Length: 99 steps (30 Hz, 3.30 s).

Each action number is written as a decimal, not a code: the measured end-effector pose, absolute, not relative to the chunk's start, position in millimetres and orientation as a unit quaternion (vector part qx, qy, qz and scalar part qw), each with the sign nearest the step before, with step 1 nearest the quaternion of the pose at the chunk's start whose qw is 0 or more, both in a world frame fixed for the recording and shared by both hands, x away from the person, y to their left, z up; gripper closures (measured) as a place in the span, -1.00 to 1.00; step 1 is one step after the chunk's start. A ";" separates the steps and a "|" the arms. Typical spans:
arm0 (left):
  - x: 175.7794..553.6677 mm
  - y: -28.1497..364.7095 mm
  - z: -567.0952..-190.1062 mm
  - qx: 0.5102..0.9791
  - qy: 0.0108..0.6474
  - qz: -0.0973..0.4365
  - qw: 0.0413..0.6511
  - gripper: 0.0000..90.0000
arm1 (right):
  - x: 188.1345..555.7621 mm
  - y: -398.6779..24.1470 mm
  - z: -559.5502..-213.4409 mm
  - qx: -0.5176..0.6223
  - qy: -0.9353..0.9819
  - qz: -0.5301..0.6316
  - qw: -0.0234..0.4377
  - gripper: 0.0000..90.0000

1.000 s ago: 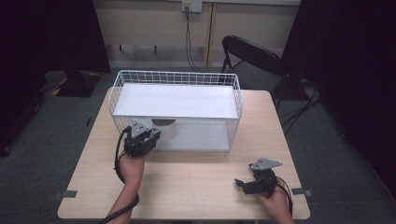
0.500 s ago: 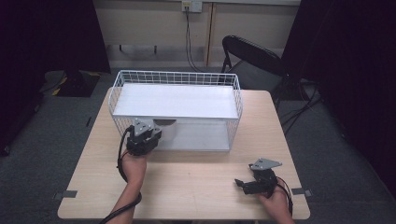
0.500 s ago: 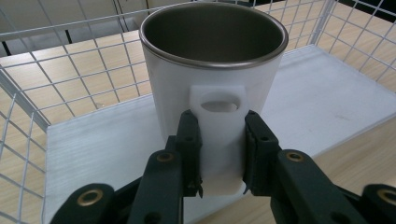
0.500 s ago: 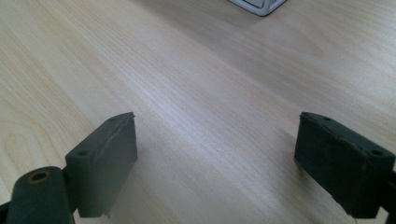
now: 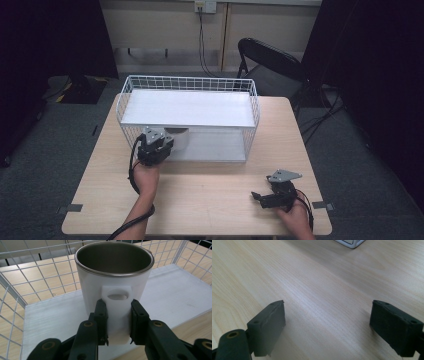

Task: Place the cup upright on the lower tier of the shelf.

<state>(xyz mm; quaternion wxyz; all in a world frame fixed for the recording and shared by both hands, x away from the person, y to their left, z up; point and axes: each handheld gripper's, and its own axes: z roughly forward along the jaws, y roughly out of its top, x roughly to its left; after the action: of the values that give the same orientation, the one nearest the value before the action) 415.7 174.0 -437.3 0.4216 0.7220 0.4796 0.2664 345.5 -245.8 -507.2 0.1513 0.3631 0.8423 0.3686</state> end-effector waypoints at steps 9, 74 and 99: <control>416.2 173.9 -440.5 0.721 0.485 0.273 0.412 0.60 | 345.5 -245.8 -507.2 0.363 0.842 0.369 0.151 -0.73; 376.5 214.6 -439.6 0.753 0.461 0.216 0.417 -0.64 | 345.3 -246.0 -507.2 0.362 0.843 0.368 0.151 -0.73; 346.6 231.3 -456.0 0.780 0.425 0.186 0.421 -0.67 | 345.3 -246.0 -507.2 0.362 0.843 0.368 0.151 -0.73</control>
<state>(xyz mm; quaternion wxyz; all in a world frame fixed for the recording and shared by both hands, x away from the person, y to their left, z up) 346.6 231.3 -456.0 0.4206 0.7798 0.4248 0.1857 345.3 -246.0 -507.2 0.1510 0.3625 0.8427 0.3684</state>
